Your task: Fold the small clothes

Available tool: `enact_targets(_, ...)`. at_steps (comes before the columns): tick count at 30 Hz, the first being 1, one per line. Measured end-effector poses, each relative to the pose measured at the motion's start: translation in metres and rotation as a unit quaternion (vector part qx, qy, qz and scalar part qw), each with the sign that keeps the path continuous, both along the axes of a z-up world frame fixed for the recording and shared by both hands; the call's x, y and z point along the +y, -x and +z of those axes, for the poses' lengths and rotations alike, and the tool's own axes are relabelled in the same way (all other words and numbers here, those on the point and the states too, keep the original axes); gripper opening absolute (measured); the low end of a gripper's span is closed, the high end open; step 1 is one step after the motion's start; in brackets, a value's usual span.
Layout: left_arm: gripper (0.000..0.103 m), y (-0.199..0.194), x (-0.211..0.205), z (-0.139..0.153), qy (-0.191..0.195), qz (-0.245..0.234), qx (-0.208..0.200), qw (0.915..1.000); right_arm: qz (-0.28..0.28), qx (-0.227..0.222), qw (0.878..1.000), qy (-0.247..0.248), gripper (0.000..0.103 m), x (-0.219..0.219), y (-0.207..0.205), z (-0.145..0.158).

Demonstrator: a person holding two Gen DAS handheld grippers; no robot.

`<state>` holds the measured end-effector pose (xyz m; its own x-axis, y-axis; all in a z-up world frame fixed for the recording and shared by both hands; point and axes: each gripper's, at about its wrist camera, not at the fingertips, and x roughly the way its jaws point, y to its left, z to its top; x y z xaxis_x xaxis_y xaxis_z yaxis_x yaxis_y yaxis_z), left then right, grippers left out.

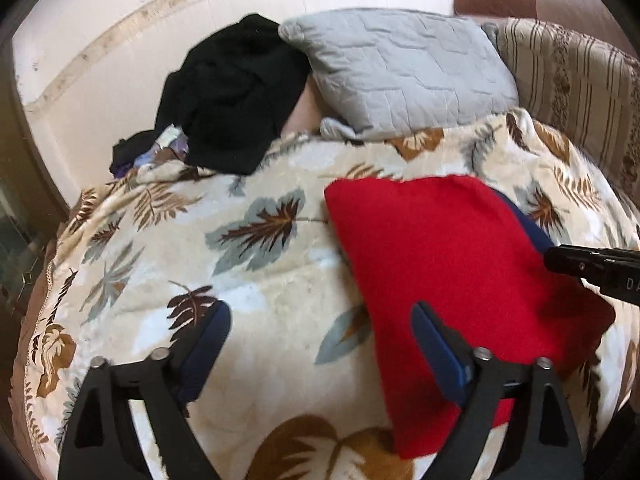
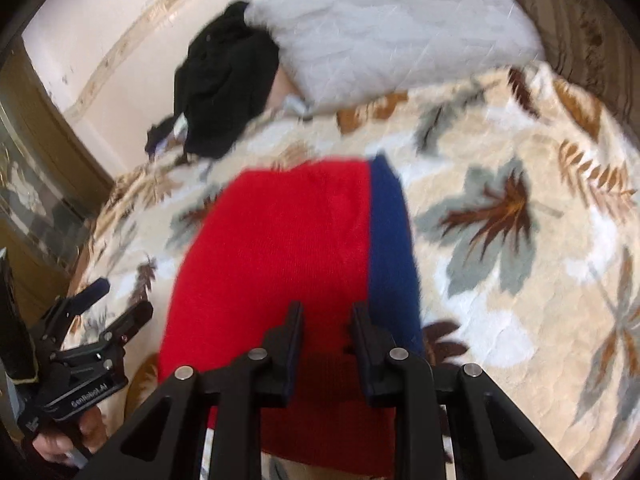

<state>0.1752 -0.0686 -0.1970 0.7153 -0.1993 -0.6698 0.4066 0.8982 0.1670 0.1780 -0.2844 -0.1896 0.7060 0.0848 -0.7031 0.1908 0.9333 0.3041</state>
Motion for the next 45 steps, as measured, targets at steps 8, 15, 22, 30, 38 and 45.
enact_targets(8,0.103,0.004,-0.021,-0.023,-0.046,-0.01,0.002,0.9989,0.014,0.054,0.998,-0.031,0.03,-0.007,-0.023,-0.011)
enact_targets(15,0.103,0.0,-0.018,-0.027,-0.021,-0.014,0.022,0.9995,0.019,0.034,0.998,-0.044,0.03,-0.022,-0.079,0.008)
enact_targets(22,0.103,0.002,-0.018,-0.027,-0.027,-0.026,0.008,0.9993,0.015,0.065,0.995,-0.08,0.043,-0.039,-0.145,-0.03)
enact_targets(30,0.103,0.002,-0.021,-0.022,-0.039,-0.034,0.002,0.9986,-0.008,-0.007,0.999,-0.049,0.073,-0.042,-0.12,0.014)
enact_targets(38,0.103,-0.012,0.003,0.008,0.015,-0.004,-0.005,0.9999,0.024,0.023,0.993,-0.113,0.069,-0.052,-0.089,0.004)
enact_targets(45,0.103,-0.037,0.004,-0.014,0.046,-0.014,0.101,0.9937,-0.01,0.07,0.986,-0.148,0.069,-0.078,-0.077,-0.024)
